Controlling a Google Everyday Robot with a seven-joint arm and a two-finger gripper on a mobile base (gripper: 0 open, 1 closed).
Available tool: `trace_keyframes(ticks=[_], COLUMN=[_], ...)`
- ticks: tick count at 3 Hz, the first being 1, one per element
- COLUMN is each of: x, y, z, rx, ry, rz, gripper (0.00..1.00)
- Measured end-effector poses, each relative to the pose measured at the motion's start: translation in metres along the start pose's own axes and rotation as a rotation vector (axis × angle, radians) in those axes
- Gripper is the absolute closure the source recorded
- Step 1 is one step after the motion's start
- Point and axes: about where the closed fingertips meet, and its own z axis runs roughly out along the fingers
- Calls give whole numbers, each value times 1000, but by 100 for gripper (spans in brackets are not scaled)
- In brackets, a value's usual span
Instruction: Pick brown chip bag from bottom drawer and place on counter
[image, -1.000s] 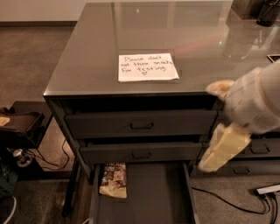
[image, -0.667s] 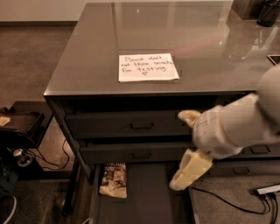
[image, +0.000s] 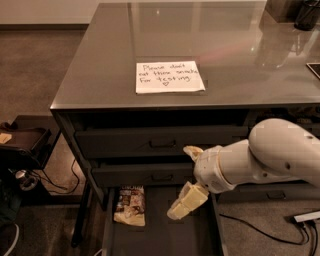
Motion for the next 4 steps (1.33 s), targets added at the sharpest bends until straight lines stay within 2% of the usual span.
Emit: trace_keyframes(ticks=[1, 2, 3, 4], x=[0, 25, 76, 114], y=[0, -4, -8, -27], z=[0, 32, 120, 189], rx=[0, 7, -42, -65], ry=[3, 51, 131, 157], rz=[-3, -57, -206, -289], gripper=[0, 0, 0, 0])
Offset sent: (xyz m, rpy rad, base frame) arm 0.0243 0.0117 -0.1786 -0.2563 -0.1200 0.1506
